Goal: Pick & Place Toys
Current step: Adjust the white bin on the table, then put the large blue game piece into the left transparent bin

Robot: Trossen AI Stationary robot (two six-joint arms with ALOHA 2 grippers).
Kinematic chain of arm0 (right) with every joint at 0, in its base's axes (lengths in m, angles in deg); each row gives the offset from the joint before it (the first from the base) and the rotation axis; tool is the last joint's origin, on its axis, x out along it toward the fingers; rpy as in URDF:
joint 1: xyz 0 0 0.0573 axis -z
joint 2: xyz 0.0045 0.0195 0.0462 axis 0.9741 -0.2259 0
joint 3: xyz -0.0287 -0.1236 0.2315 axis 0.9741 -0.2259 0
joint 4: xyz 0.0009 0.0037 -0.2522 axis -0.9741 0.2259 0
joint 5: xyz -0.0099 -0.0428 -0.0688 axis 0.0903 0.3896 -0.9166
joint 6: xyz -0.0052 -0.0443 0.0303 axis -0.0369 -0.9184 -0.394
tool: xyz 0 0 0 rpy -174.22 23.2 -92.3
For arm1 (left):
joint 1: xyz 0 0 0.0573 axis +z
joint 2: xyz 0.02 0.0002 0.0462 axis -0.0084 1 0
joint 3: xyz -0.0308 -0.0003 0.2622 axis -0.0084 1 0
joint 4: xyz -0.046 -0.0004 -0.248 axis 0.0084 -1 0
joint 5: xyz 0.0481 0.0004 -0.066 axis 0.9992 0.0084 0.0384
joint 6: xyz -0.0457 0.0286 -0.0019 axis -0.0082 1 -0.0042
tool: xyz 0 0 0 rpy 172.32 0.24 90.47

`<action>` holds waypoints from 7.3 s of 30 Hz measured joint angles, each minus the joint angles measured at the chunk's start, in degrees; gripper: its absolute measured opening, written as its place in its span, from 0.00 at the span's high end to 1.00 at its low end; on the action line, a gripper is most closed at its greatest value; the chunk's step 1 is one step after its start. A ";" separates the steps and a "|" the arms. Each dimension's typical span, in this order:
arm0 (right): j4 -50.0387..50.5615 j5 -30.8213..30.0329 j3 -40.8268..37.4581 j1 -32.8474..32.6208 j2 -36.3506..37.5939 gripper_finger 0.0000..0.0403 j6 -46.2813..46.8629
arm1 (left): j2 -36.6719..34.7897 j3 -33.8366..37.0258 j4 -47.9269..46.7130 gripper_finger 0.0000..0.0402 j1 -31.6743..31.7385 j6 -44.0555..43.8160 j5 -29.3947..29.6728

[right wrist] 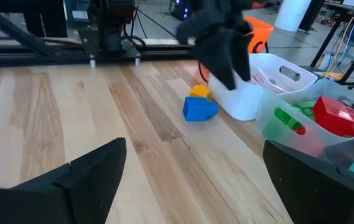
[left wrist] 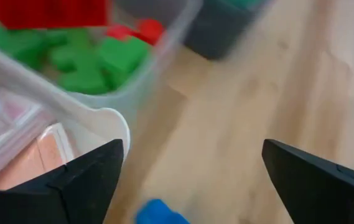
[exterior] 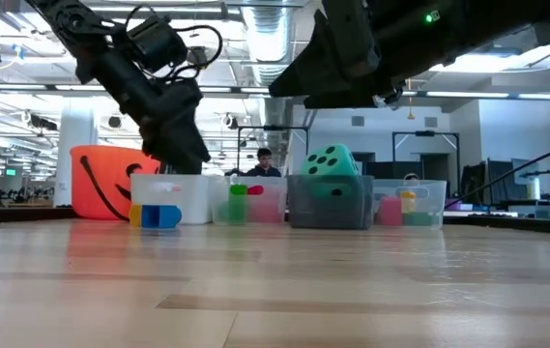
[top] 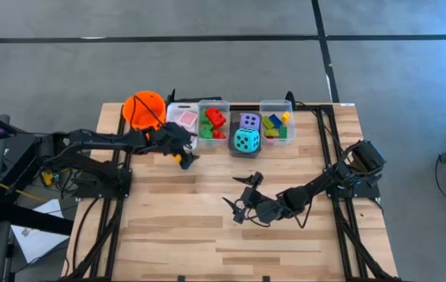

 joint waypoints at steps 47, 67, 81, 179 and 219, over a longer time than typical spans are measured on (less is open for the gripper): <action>0.64 0.44 0.00 0.37 0.07 0.08 1.51 | 0.24 0.19 -14.27 0.97 -10.76 19.09 24.94; 0.61 0.44 0.01 0.42 0.07 0.08 1.44 | 0.24 0.22 -4.61 1.00 -2.90 23.78 20.90; 1.26 1.53 0.05 1.56 0.07 0.08 3.26 | 0.24 0.22 -4.40 1.00 -2.89 30.92 16.93; 2.99 1.51 -0.02 1.99 0.09 0.08 4.31 | 12.90 0.17 -16.93 0.42 -50.63 3.74 54.16; 2.93 1.51 -0.02 2.01 0.09 0.08 4.48 | 12.90 8.59 -0.20 0.58 -41.67 5.29 51.06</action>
